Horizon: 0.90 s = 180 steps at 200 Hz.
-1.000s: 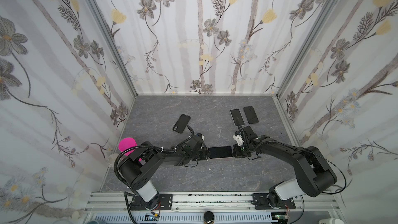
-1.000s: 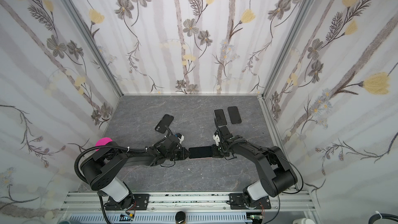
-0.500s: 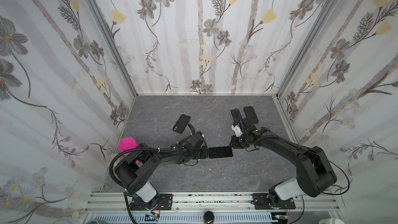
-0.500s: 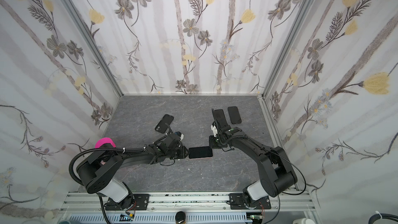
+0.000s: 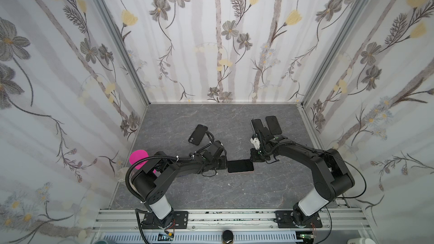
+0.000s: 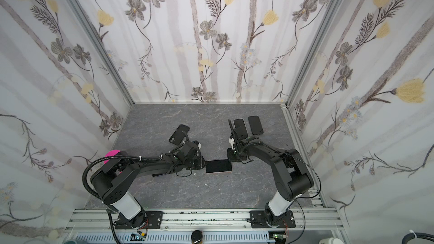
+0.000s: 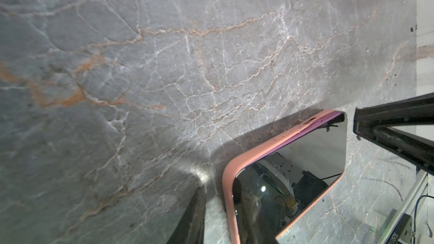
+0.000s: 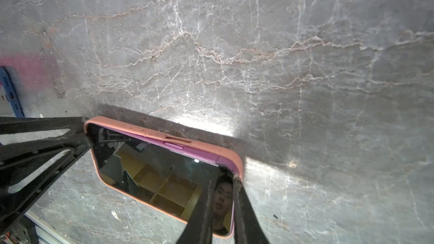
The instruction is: Put the phone into the phone case
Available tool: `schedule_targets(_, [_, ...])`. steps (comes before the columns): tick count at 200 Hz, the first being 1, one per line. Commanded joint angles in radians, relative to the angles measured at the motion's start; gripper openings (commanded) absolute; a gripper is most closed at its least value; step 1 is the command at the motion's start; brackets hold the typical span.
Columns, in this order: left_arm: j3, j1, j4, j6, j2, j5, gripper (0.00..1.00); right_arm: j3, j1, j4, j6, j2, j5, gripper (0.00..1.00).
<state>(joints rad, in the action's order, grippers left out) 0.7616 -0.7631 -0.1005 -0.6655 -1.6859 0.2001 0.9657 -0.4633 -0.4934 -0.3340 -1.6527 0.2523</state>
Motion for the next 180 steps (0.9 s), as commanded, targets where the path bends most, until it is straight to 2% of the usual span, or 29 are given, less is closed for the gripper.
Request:
schedule_targets(1, [0.015, 0.002, 0.019, 0.019, -0.023, 0.024, 0.27, 0.004, 0.0, -0.005, 0.015, -0.018, -0.002, 0.18])
schedule_targets(52, [0.01, 0.002, 0.016, 0.02, -0.036, 0.036, 0.22, 0.002, 0.0, -0.005, 0.019, -0.04, 0.006, 0.15])
schedule_targets(111, [0.003, 0.002, 0.013, 0.019, -0.035, 0.042, 0.22, -0.019, -0.001, -0.024, 0.023, -0.07, -0.024, 0.11])
schedule_targets(180, [-0.01, 0.002, 0.0, 0.012, -0.036, 0.043, 0.23, -0.061, -0.048, -0.052, 0.015, -0.1, -0.134, 0.1])
